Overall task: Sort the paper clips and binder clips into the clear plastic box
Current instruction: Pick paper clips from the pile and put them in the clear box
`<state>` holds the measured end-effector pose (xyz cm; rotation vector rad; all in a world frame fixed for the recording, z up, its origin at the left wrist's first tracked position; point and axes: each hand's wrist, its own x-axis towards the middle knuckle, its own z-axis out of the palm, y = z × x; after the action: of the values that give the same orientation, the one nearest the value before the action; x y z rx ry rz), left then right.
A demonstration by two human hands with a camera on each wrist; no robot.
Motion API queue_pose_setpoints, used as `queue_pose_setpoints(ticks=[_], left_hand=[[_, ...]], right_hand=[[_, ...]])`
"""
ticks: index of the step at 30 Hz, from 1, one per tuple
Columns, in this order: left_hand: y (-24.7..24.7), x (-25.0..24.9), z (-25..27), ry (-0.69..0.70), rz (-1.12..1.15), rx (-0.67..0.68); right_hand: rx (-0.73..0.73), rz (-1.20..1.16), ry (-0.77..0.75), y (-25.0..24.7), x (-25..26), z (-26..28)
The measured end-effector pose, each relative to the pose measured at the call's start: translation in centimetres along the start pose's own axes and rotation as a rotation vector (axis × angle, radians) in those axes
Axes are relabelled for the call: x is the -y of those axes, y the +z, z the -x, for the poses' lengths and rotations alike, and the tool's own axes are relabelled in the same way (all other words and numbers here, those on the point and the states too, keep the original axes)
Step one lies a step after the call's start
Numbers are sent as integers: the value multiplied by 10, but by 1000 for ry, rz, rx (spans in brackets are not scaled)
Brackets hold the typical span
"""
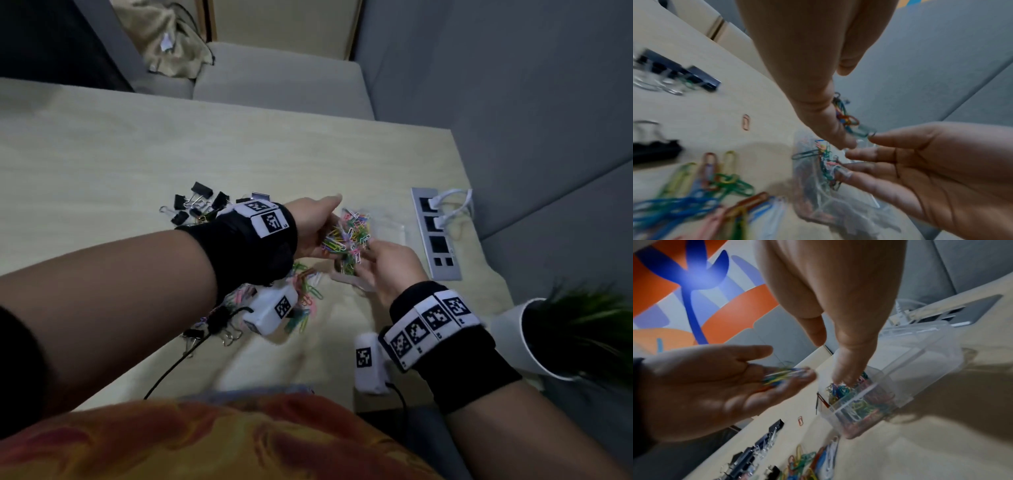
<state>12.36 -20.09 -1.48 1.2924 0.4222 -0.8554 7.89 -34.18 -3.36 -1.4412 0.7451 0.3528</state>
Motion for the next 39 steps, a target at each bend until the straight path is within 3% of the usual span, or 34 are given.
queue_pose_setpoints(ticks=[2, 4, 10, 12, 14, 18, 23, 26, 30, 36, 39], left_hand=[[13, -2, -5, 36, 14, -24], [17, 0, -10, 53, 0, -40], [-2, 5, -3, 54, -52, -52], [-16, 8, 4, 67, -153, -105], [-33, 13, 12, 117, -399, -168], [-56, 29, 35, 222, -1283, -199], [-64, 55, 45, 184, -1757, -67], [-69, 62, 46, 182, -1838, -54], [-72, 67, 46, 230, -1904, -87], [-79, 72, 40, 272, -1890, -110], [-88, 68, 42, 353, -1742, -173]], right_hand=[[56, -19, 20, -1, 2, 4], [84, 127, -24, -5, 2, 4], [-29, 403, -115, -12, -6, -1], [-2, 493, -134, -9, -13, 8], [85, 559, -130, -5, -25, 17], [226, 845, -226, 4, -48, 25], [327, 1360, -476, 22, -57, 37], [385, 1494, -638, 35, -67, 45], [349, 1639, -792, 46, -79, 44], [306, 1677, -883, 52, -85, 40], [295, 1532, -821, 52, -80, 40]])
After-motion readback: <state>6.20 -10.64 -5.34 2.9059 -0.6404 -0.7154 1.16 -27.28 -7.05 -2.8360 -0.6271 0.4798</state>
